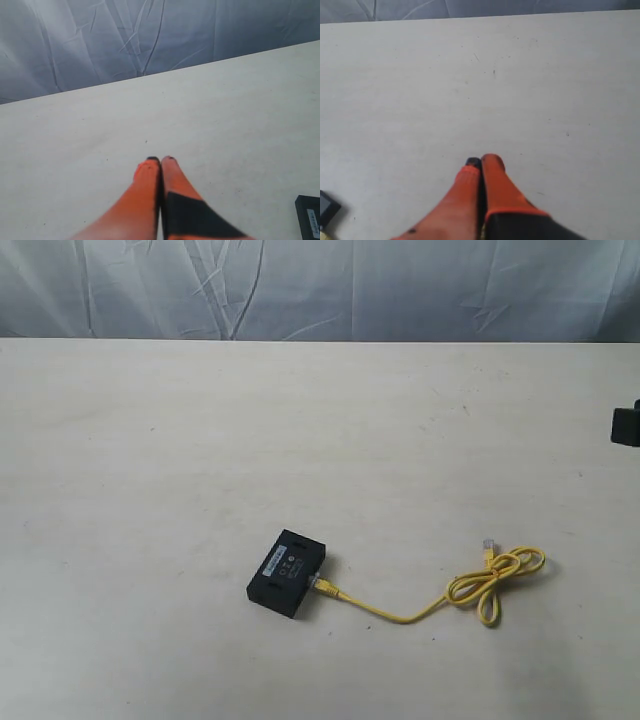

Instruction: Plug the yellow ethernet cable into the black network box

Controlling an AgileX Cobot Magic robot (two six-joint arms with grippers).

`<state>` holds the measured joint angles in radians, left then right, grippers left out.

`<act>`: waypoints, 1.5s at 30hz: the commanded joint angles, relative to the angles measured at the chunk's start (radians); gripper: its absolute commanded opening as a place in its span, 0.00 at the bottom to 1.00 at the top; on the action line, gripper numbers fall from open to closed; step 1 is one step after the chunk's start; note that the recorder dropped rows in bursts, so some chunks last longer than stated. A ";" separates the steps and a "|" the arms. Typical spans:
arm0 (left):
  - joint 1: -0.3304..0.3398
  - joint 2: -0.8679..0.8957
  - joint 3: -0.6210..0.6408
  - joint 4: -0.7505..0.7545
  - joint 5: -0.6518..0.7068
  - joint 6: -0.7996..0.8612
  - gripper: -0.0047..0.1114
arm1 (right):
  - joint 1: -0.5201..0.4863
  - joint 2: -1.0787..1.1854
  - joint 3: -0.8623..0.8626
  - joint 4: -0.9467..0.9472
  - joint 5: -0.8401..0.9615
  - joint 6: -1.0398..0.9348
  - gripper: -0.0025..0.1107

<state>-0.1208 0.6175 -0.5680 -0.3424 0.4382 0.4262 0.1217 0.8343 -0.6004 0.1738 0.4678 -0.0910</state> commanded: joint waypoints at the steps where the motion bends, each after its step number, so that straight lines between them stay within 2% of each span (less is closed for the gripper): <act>1: -0.001 -0.006 0.007 0.000 -0.005 -0.006 0.04 | -0.001 -0.073 0.006 -0.009 0.000 -0.004 0.02; 5: -0.001 -0.006 0.007 0.002 -0.005 -0.006 0.04 | -0.001 -0.282 0.006 -0.025 0.014 -0.008 0.02; 12: -0.001 -0.006 0.007 0.002 -0.009 -0.006 0.04 | -0.001 -0.581 0.008 -0.076 0.175 -0.008 0.02; 20: -0.001 -0.006 0.007 0.002 -0.011 -0.006 0.04 | -0.001 -0.667 0.010 -0.099 0.293 -0.008 0.02; 28: -0.001 -0.006 0.007 0.002 -0.013 -0.006 0.04 | -0.001 -0.735 0.202 -0.125 0.079 -0.006 0.02; 36: -0.001 -0.006 0.007 0.002 -0.013 -0.006 0.04 | -0.001 -0.834 0.384 -0.202 0.001 0.064 0.02; 45: -0.001 -0.006 0.007 0.002 -0.013 -0.004 0.04 | -0.001 -0.834 0.488 -0.200 -0.039 0.066 0.02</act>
<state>-0.1208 0.6175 -0.5680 -0.3424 0.4361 0.4262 0.1217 0.0067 -0.1433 -0.0182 0.4445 -0.0270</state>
